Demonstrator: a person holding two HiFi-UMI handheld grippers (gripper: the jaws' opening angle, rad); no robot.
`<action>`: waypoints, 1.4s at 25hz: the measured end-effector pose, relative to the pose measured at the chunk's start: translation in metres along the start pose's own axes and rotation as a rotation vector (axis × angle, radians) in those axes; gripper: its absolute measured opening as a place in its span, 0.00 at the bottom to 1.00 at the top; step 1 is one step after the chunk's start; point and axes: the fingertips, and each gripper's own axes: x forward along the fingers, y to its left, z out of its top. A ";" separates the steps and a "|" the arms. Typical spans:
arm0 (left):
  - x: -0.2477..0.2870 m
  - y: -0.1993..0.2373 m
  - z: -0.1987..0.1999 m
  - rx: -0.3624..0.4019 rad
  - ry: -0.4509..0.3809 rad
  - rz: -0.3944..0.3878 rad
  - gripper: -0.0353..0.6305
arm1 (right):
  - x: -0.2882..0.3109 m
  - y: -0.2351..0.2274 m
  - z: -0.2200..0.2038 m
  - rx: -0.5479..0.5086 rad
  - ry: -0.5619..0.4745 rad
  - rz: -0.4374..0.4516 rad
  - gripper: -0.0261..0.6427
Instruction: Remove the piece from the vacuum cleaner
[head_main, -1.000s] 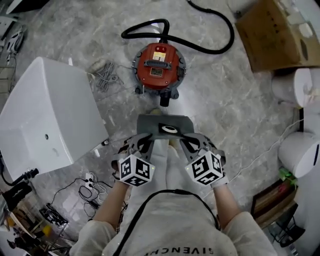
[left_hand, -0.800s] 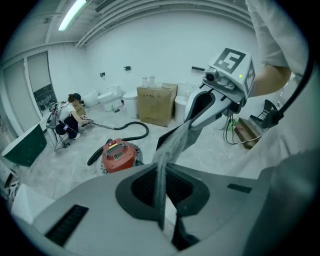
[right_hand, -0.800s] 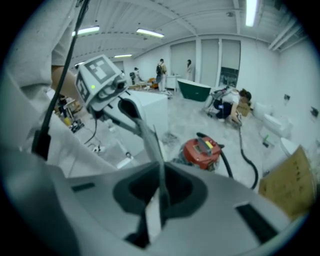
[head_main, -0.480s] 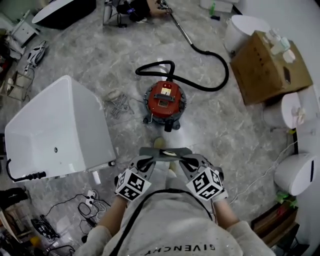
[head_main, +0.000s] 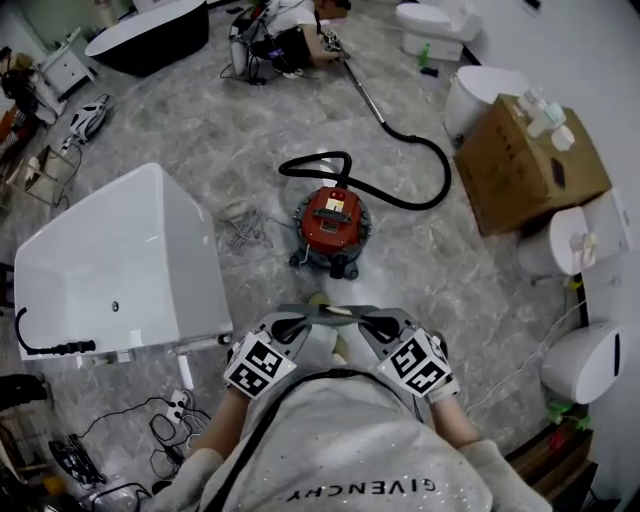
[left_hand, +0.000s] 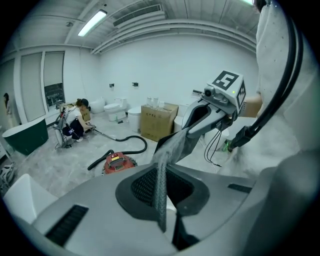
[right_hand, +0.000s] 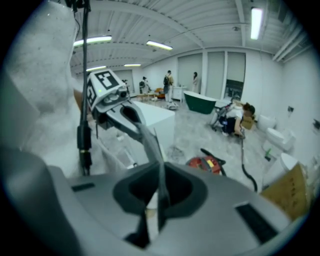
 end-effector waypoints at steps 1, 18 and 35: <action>-0.003 0.000 0.004 -0.005 -0.014 -0.001 0.10 | -0.003 0.001 0.003 0.003 -0.009 0.002 0.09; -0.021 0.006 0.031 -0.009 -0.112 0.036 0.10 | -0.026 0.001 0.030 -0.049 -0.060 -0.078 0.09; -0.028 0.001 0.039 0.015 -0.112 0.052 0.10 | -0.031 0.002 0.032 -0.033 -0.080 -0.106 0.09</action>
